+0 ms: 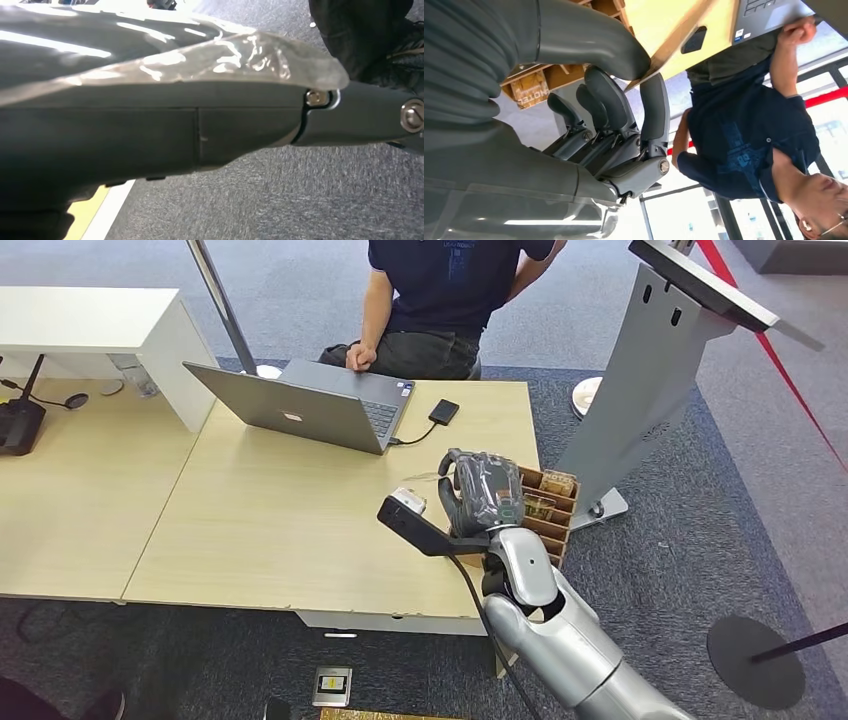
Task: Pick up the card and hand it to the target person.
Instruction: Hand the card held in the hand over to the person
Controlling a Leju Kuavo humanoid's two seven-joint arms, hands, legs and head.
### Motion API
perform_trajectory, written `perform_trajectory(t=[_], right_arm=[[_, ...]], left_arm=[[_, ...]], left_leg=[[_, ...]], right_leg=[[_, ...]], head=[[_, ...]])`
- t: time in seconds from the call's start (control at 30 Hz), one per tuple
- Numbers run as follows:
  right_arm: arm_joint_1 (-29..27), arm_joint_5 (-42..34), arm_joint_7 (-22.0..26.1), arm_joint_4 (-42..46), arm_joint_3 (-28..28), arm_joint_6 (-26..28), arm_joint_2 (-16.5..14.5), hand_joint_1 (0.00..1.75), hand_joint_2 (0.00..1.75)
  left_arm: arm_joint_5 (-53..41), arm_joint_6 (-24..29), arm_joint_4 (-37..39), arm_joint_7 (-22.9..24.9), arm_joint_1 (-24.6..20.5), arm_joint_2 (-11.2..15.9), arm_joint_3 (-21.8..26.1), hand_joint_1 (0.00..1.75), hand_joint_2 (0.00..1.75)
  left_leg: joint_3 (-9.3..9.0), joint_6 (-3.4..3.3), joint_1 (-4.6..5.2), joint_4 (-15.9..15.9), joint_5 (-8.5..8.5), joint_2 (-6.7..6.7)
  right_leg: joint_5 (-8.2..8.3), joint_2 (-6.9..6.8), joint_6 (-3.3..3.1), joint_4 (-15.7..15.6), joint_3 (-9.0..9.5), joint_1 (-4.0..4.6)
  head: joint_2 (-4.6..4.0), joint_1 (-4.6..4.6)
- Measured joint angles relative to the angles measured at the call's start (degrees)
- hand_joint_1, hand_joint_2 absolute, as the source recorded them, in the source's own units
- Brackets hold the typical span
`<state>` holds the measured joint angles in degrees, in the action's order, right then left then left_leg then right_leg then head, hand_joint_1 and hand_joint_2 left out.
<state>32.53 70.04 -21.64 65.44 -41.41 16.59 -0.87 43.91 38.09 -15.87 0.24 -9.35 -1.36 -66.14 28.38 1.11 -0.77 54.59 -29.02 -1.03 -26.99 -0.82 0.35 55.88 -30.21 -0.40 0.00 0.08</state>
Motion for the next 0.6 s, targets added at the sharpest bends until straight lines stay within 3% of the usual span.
perform_trajectory(t=[0.27,0.53,0.6], right_arm=[[5.1,-1.6,2.1,-10.1,-0.8,4.3,-4.1,1.50,1.75],[8.7,-3.5,2.8,-19.3,-1.3,5.3,-7.8,1.44,1.75],[9.3,-3.9,2.8,-21.3,-1.4,5.3,-8.6,1.30,1.75]], left_arm=[[-0.9,-0.2,0.0,0.7,-0.4,0.0,0.0,0.00,0.00],[-1.7,-0.4,0.0,2.7,-1.0,0.0,0.0,0.00,0.00],[-1.8,-0.6,0.0,2.8,-1.2,0.0,0.0,0.00,0.00]], left_leg=[[0.02,0.00,0.00,0.0,0.00,0.01],[0.01,0.00,0.00,0.0,0.01,0.01],[0.01,0.00,0.00,0.0,0.01,0.01]], right_leg=[[0.00,0.00,0.00,0.0,-0.01,0.00],[0.00,0.00,0.00,0.0,-0.02,0.00],[0.00,0.00,0.00,0.0,-0.02,0.00]], head=[[0.00,-0.01],[0.00,0.00],[0.00,0.00]])
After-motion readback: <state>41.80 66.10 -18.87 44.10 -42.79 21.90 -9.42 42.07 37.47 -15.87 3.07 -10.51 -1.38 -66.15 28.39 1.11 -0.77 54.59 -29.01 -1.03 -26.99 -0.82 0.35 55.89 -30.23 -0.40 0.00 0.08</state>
